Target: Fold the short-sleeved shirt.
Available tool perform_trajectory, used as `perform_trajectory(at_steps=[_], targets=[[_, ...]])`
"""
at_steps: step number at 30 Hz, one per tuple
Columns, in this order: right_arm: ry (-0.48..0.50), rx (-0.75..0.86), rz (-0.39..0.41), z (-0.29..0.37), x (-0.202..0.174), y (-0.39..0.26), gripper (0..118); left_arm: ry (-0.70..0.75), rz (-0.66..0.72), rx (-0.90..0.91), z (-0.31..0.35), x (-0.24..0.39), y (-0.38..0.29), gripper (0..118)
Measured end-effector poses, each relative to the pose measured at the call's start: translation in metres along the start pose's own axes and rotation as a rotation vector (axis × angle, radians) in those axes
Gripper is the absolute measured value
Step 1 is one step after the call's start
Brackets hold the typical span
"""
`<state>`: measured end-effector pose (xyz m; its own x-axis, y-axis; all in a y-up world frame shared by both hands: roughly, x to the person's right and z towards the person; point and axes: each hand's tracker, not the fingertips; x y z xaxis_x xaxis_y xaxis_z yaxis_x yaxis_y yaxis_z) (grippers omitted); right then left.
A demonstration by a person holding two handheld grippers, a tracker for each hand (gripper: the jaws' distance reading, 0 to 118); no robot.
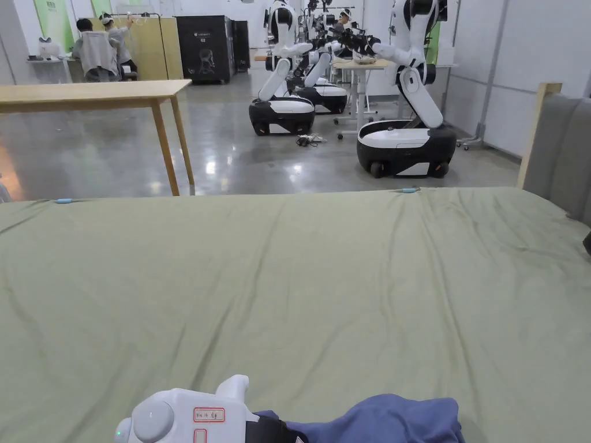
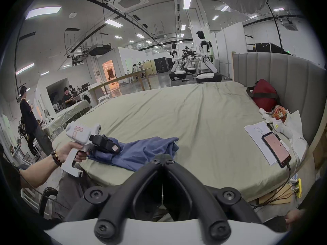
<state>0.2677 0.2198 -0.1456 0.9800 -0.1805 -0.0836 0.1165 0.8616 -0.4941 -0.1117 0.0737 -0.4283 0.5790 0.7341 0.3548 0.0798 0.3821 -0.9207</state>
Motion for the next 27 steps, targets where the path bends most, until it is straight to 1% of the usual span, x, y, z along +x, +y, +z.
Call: perform_trajectory(at_steps=[7, 10, 13, 15, 16, 18, 22, 25, 27], targets=[[-0.007, -0.002, -0.003, -0.001, 0.002, 0.000, 0, -0.076, 0.057, 0.064, 0.008, -0.016, -0.003, 0], [0.007, -0.004, -0.003, -0.002, 0.000, 0.000, 0, -0.114, 0.070, 0.081, 0.017, -0.011, -0.003, 0], [0.015, -0.007, -0.004, -0.006, 0.004, -0.002, 0, -0.186, 0.034, 0.151, 0.047, 0.014, -0.007, 0], [0.015, -0.013, 0.001, -0.009, 0.003, -0.001, 0, -0.266, -0.014, 0.205, 0.075, 0.030, -0.010, 0], [0.018, -0.016, 0.004, -0.010, 0.003, -0.001, 0, -0.269, -0.033, 0.224, 0.089, 0.035, -0.012, 0], [0.024, -0.016, 0.008, -0.012, 0.001, 0.000, 0, -0.229, -0.078, 0.280, 0.118, 0.039, -0.016, 0], [0.050, -0.007, 0.010, -0.016, -0.004, 0.001, 0, -0.155, -0.107, 0.348, 0.162, 0.024, -0.033, 0], [0.064, -0.010, 0.017, -0.019, -0.007, 0.002, 0, -0.087, -0.063, 0.373, 0.177, 0.010, -0.050, 0], [0.069, -0.014, 0.025, -0.022, -0.010, 0.002, 0, -0.097, -0.040, 0.371, 0.181, 0.004, -0.058, 0]])
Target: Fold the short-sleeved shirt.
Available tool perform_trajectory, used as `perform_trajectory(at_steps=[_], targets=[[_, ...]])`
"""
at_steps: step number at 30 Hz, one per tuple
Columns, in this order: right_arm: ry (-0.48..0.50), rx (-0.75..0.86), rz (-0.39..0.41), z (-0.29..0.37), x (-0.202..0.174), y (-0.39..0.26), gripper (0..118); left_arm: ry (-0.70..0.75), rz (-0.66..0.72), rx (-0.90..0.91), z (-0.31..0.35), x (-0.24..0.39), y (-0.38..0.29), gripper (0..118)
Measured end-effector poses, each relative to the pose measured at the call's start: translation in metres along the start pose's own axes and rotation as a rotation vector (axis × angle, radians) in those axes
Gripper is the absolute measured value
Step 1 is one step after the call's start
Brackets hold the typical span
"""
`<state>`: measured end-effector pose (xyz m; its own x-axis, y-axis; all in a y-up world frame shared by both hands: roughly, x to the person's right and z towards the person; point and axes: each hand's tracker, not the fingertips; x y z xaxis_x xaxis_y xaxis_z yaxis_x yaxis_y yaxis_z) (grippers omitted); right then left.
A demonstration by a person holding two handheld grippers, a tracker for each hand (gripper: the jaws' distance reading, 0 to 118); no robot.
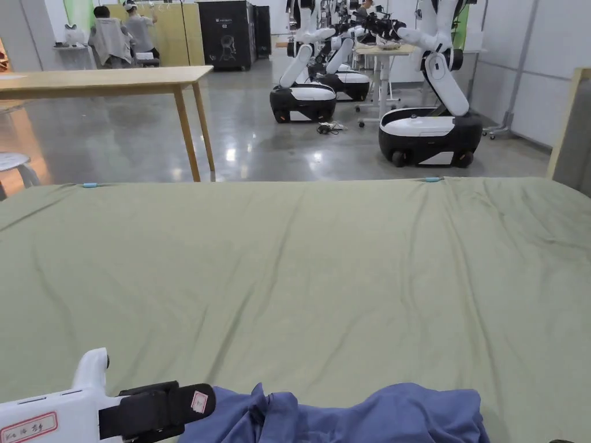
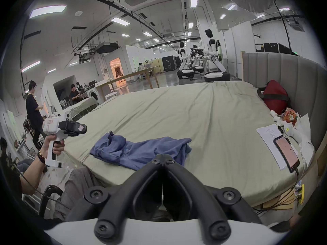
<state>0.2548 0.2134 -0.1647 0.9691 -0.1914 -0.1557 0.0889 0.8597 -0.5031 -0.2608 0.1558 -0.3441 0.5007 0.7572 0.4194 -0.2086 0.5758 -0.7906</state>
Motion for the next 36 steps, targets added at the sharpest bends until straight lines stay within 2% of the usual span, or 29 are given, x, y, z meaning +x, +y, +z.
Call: perform_trajectory(at_steps=[1, 5, 6, 7, 8, 9, 10, 12, 16, 17, 23, 28, 29, 32, 33, 34, 35, 36], targets=[[0.001, -0.002, 0.004, -0.001, -0.001, 0.000, 0, 0.082, -0.001, -0.052, 0.005, -0.004, -0.005, 0], [0.012, 0.004, 0.003, -0.001, -0.004, 0.001, 0, 0.091, 0.004, -0.036, 0.005, -0.013, 0.000, 0], [0.013, 0.005, 0.003, -0.001, -0.005, 0.002, 0, 0.100, 0.017, -0.042, 0.002, -0.020, 0.004, 7], [0.014, 0.006, 0.004, -0.001, -0.006, 0.002, 0, 0.111, 0.044, -0.052, 0.000, -0.031, 0.006, 28], [0.013, 0.007, 0.005, 0.000, -0.006, 0.002, 0, 0.113, 0.092, -0.081, -0.005, -0.041, 0.007, 78], [0.013, 0.006, 0.006, 0.000, -0.007, 0.002, 0, 0.134, 0.113, -0.119, -0.009, -0.051, 0.006, 116], [0.013, 0.004, 0.007, 0.001, -0.007, 0.001, 0, 0.116, 0.127, -0.162, -0.012, -0.058, 0.003, 118], [0.006, 0.003, 0.007, 0.002, -0.007, 0.001, 0, 0.114, 0.127, -0.138, -0.023, -0.065, 0.009, 118], [-0.010, -0.003, 0.002, 0.003, -0.005, 0.000, 0, 0.154, 0.145, -0.200, -0.035, -0.103, 0.015, 118], [-0.014, -0.005, 0.002, 0.003, -0.005, 0.000, 0, 0.064, 0.169, -0.190, -0.044, -0.103, 0.017, 118], [-0.015, -0.012, 0.000, 0.001, -0.007, 0.001, 0, -0.061, 0.187, -0.209, -0.057, -0.106, 0.007, 118], [-0.010, -0.024, 0.010, -0.002, -0.009, 0.002, 0, -0.062, 0.161, -0.217, -0.054, -0.106, 0.010, 118], [-0.010, -0.027, 0.010, -0.003, -0.010, 0.002, 0, -0.063, 0.159, -0.213, -0.055, -0.104, 0.011, 115], [-0.012, -0.031, 0.011, -0.005, -0.010, 0.002, 0, 0.029, 0.079, -0.252, -0.055, -0.099, 0.010, 109], [-0.014, -0.032, 0.011, -0.005, -0.010, 0.002, 0, 0.059, 0.048, -0.251, -0.055, -0.097, 0.010, 92], [-0.015, -0.032, 0.009, -0.005, -0.010, 0.003, 0, 0.062, 0.053, -0.232, -0.056, -0.097, 0.009, 59], [-0.013, -0.033, 0.008, -0.006, -0.011, 0.003, 0, 0.107, 0.056, -0.240, -0.059, -0.099, 0.009, 16], [-0.012, -0.033, 0.007, -0.006, -0.011, 0.003, 0, 0.094, 0.062, -0.237, -0.061, -0.100, 0.009, 17]])
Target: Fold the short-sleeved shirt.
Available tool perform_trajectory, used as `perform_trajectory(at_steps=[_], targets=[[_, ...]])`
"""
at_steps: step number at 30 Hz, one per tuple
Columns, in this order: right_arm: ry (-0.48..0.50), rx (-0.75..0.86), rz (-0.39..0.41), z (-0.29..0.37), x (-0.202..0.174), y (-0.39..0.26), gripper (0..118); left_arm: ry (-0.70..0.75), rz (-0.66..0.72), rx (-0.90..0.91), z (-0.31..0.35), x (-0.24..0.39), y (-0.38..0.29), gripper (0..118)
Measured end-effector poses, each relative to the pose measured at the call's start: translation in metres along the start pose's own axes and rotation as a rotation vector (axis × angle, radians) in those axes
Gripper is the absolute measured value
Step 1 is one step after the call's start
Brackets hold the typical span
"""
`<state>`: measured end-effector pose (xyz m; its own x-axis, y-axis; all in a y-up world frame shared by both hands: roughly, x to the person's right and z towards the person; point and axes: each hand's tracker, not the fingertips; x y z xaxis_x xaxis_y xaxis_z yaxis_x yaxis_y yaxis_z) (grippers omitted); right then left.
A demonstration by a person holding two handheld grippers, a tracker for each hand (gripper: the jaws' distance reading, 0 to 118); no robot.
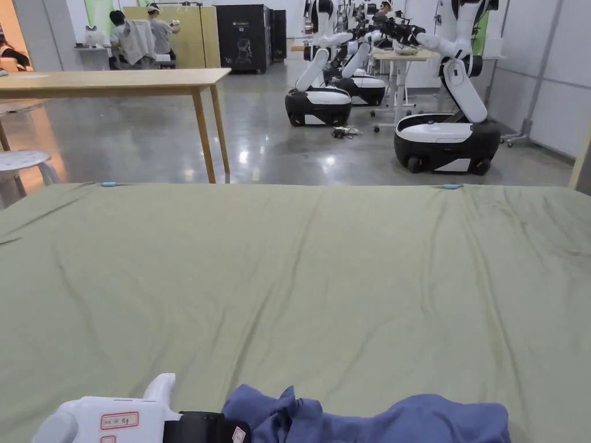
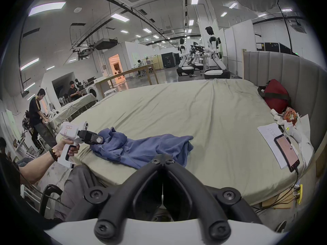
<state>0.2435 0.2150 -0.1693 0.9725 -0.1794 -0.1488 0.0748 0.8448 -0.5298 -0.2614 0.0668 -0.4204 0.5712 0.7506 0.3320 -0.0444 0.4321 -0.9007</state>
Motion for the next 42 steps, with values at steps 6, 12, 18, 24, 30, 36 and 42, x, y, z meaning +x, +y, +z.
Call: perform_trajectory(at_steps=[6, 12, 18, 24, 30, 36, 42], targets=[[0.002, -0.001, 0.003, 0.001, -0.001, 0.001, 0, 0.032, -0.051, -0.006, 0.004, 0.005, 0.001, 15], [-0.008, 0.003, 0.006, 0.004, 0.000, 0.004, 0, 0.047, -0.005, 0.051, 0.038, -0.013, 0.001, 14], [-0.001, 0.011, 0.011, 0.004, -0.003, 0.007, 0, 0.100, 0.051, 0.158, 0.100, -0.031, -0.008, 14], [0.015, 0.001, 0.020, -0.002, -0.009, 0.006, 0, 0.132, 0.080, 0.181, 0.115, -0.030, -0.020, 14], [0.022, -0.009, 0.032, -0.003, -0.011, 0.006, 0, 0.108, 0.065, 0.195, 0.117, -0.001, -0.013, 14], [0.023, 0.000, 0.031, -0.002, -0.010, 0.006, 0, 0.036, 0.044, 0.200, 0.106, 0.060, -0.002, 14], [0.026, 0.001, 0.012, -0.002, -0.007, -0.001, 0, -0.014, 0.011, 0.177, 0.049, 0.119, 0.010, 14]])
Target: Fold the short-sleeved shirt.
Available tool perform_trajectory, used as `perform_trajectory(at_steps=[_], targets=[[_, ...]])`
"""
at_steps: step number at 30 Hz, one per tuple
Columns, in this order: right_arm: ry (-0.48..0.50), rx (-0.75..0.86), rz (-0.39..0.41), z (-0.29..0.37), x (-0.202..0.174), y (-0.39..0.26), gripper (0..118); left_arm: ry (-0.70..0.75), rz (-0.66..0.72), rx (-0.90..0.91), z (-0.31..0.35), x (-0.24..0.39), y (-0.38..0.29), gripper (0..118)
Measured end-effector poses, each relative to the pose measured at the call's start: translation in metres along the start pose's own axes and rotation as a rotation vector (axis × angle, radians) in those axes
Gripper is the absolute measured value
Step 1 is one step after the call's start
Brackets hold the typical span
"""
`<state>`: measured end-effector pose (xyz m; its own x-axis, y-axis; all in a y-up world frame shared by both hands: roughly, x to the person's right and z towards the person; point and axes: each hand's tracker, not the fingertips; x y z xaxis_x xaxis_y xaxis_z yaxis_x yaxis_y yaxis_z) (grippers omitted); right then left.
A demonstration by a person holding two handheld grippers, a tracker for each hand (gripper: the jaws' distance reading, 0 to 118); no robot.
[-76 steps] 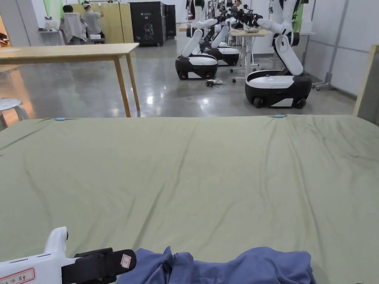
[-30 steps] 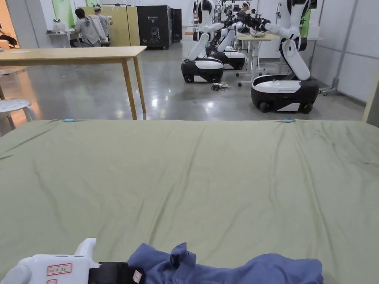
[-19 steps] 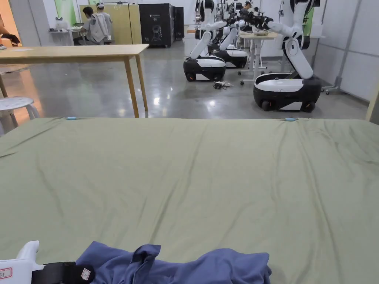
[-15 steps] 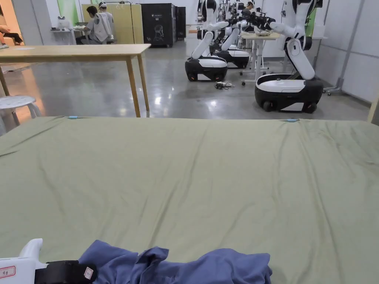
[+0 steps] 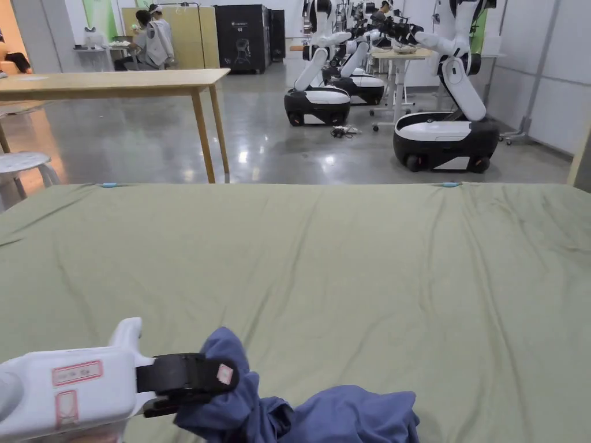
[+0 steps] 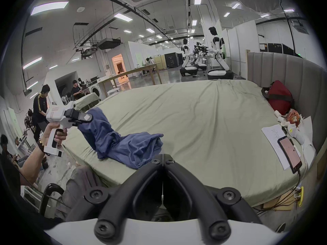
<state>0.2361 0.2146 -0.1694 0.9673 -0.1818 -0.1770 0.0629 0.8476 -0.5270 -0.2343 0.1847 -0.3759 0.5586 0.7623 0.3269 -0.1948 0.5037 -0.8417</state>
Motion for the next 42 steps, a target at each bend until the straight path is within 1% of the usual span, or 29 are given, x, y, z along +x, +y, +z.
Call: perform_trajectory(at_steps=[2, 3, 5, 8, 12, 14, 15, 19, 20, 21, 22, 23, 24, 25, 27, 29, 30, 31, 32, 33, 34, 35, 36, 37, 39, 40, 42], targets=[[-0.001, -0.002, -0.004, 0.002, 0.003, -0.002, 0, -0.011, -0.024, -0.025, -0.029, 0.019, 0.000, 14], [-0.004, -0.002, -0.006, 0.003, 0.004, -0.003, 0, -0.053, -0.016, -0.018, -0.044, 0.028, 0.000, 14], [-0.011, 0.001, -0.013, 0.005, 0.008, -0.004, 0, -0.067, -0.066, -0.089, -0.078, 0.029, 0.002, 14], [-0.020, 0.010, -0.025, 0.011, 0.015, -0.006, 0, -0.034, -0.111, -0.178, -0.130, 0.040, -0.009, 14], [-0.038, 0.022, -0.043, 0.019, 0.024, -0.008, 0, 0.018, -0.116, -0.304, -0.187, 0.038, -0.030, 14], [-0.049, 0.030, -0.055, 0.024, 0.028, -0.010, 0, 0.033, -0.122, -0.327, -0.203, 0.034, -0.036, 14], [-0.054, 0.032, -0.059, 0.025, 0.031, -0.010, 0, 0.203, -0.104, -0.453, -0.198, 0.024, -0.043, 14], [-0.073, 0.036, -0.074, 0.030, 0.038, -0.012, 0, 0.176, -0.082, -0.437, -0.192, 0.024, -0.037, 15], [-0.076, 0.035, -0.076, 0.031, 0.039, -0.013, 0, 0.161, -0.081, -0.431, -0.186, 0.027, -0.034, 18], [-0.077, 0.033, -0.077, 0.030, 0.040, -0.013, 0, 0.145, -0.073, -0.419, -0.179, 0.029, -0.031, 29], [-0.078, 0.030, -0.077, 0.030, 0.040, -0.013, 0, 0.102, -0.062, -0.397, -0.170, 0.033, -0.028, 62], [-0.079, 0.028, -0.076, 0.029, 0.040, -0.014, 0, 0.053, -0.052, -0.385, -0.159, 0.036, -0.025, 93], [-0.079, 0.026, -0.076, 0.028, 0.040, -0.014, 0, 0.009, -0.055, -0.381, -0.150, 0.043, -0.024, 111], [-0.075, 0.024, -0.075, 0.027, 0.039, -0.013, 0, -0.030, -0.067, -0.364, -0.135, 0.049, -0.023, 115], [-0.064, 0.024, -0.071, 0.024, 0.036, -0.013, 0, -0.080, -0.118, -0.290, -0.103, 0.056, -0.023, 115], [-0.046, 0.026, -0.063, 0.022, 0.032, -0.011, 0, -0.082, -0.139, -0.221, -0.070, 0.055, -0.031, 115], [-0.040, 0.027, -0.059, 0.022, 0.033, -0.011, 0, -0.083, -0.136, -0.195, -0.057, 0.051, -0.035, 115], [-0.033, 0.027, -0.054, 0.020, 0.032, -0.011, 0, -0.081, -0.132, -0.183, -0.044, 0.045, -0.040, 108], [-0.026, 0.026, -0.051, 0.019, 0.030, -0.010, 0, -0.083, -0.134, -0.179, -0.034, 0.035, -0.047, 85], [-0.021, 0.026, -0.048, 0.017, 0.029, -0.010, 0, -0.082, -0.147, -0.168, -0.025, 0.029, -0.053, 35], [-0.015, 0.026, -0.045, 0.016, 0.027, -0.010, 0, -0.058, -0.155, -0.119, -0.015, 0.023, -0.059, 0], [-0.010, 0.024, -0.042, 0.015, 0.026, -0.009, 0, -0.010, -0.169, -0.112, -0.012, 0.019, -0.064, 0], [-0.006, 0.024, -0.039, 0.014, 0.025, -0.009, 0, 0.015, -0.155, -0.070, -0.015, 0.012, -0.063, 0], [-0.004, 0.024, -0.037, 0.013, 0.025, -0.009, 0, 0.019, -0.103, -0.108, -0.017, 0.007, -0.062, 0], [0.000, 0.024, -0.034, 0.012, 0.024, -0.008, 0, 0.021, -0.068, -0.116, -0.024, 0.007, -0.055, 0], [0.000, 0.024, -0.032, 0.011, 0.023, -0.008, 0, 0.012, -0.090, -0.101, -0.019, -0.001, -0.055, 0], [0.000, 0.025, -0.032, 0.012, 0.023, -0.008, 0, -0.009, -0.092, -0.112, -0.035, 0.004, -0.043, 0]])
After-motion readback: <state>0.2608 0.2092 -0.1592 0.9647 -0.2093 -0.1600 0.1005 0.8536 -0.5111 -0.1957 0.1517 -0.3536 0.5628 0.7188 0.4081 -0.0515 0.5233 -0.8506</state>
